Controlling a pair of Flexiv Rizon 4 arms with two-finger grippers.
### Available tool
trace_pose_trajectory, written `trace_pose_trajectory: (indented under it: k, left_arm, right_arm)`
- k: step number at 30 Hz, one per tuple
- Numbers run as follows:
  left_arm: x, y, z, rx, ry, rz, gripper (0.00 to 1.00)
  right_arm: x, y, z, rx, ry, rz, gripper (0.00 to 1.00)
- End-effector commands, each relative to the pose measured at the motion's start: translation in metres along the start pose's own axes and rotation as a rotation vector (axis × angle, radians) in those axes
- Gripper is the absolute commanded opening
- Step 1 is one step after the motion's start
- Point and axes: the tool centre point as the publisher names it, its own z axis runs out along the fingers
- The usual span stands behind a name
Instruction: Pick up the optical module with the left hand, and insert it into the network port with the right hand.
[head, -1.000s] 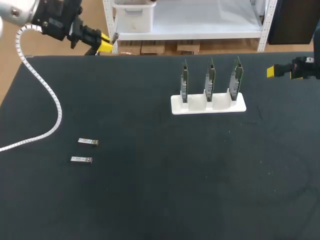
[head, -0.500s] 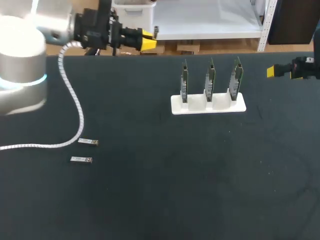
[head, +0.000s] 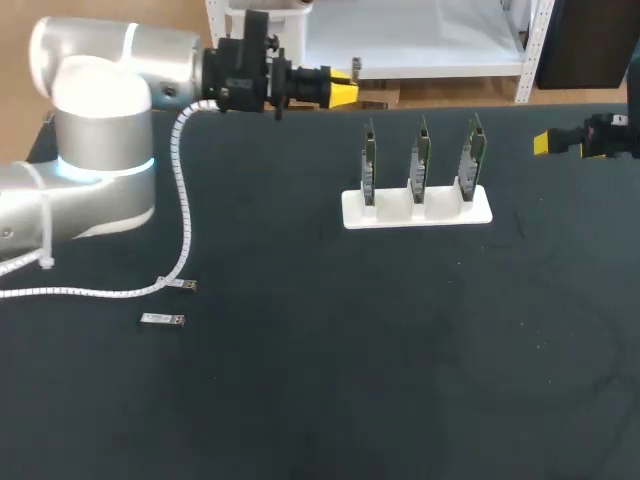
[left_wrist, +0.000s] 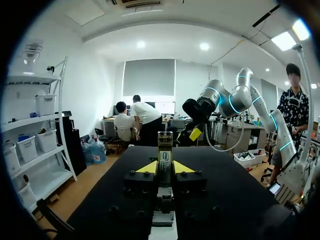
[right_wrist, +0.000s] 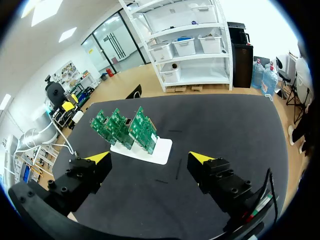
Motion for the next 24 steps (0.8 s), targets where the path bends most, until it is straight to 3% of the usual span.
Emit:
trace_pose_trajectory:
  k: [1,7,24]
  left_arm:
    - [0.005,0.001,0.009,-0.005,0.003,0.006,0.0]
    - [0.011,0.001,0.015,-0.004,0.004,0.037,0.0]
    - [0.018,0.0,0.022,0.054,-0.04,-0.024,0.0]
  right_arm:
    - [0.0,0.002,-0.001,0.009,0.0,0.001,1.0]
    - [0.0,0.002,-0.001,0.009,0.0,0.001,1.0]
    - [0.0,0.002,-0.001,0.009,0.0,0.001,1.0]
